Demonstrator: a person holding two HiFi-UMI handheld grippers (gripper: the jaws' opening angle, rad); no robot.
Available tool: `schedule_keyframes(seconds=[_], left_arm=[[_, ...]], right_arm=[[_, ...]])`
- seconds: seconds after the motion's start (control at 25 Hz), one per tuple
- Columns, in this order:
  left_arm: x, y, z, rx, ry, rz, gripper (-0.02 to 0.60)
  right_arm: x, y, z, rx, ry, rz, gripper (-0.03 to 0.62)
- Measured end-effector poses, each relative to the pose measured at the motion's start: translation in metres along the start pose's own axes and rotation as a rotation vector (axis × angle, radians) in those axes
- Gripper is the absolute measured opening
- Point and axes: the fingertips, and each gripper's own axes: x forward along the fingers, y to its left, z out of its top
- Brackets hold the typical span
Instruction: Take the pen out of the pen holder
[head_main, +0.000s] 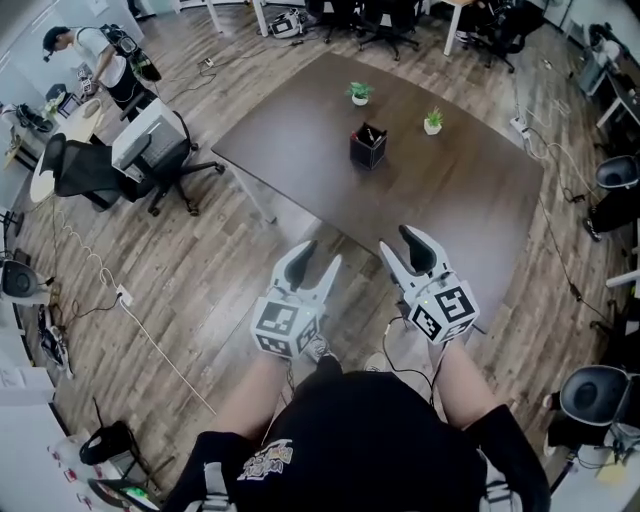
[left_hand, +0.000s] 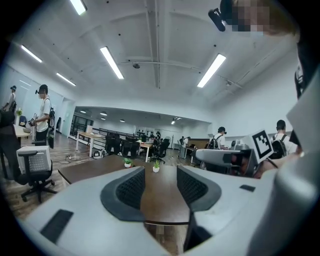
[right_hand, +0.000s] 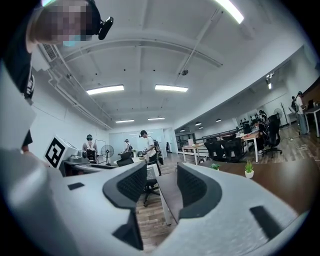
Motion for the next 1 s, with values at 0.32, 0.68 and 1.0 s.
schedule_keyframes(seconds=[0.32,0.68,1.0], left_arm=[[0.002,0.069,0.011,-0.005,-0.015,-0.035,0.176],[0.010,0.115,0.013,-0.024,-0.020,-0.067,0.176],[0.036,0.131,0.010,-0.036,-0.011,-0.081,0.176]], right_arm=[[0.063,0.014,0.003,-0.015,-0.007,-0.040,0.196],[0.107,0.022,0.001,-0.051,0.008,-0.065,0.199],[0.133,0.003,-0.005,-0.042,0.026,-0.064,0.202]])
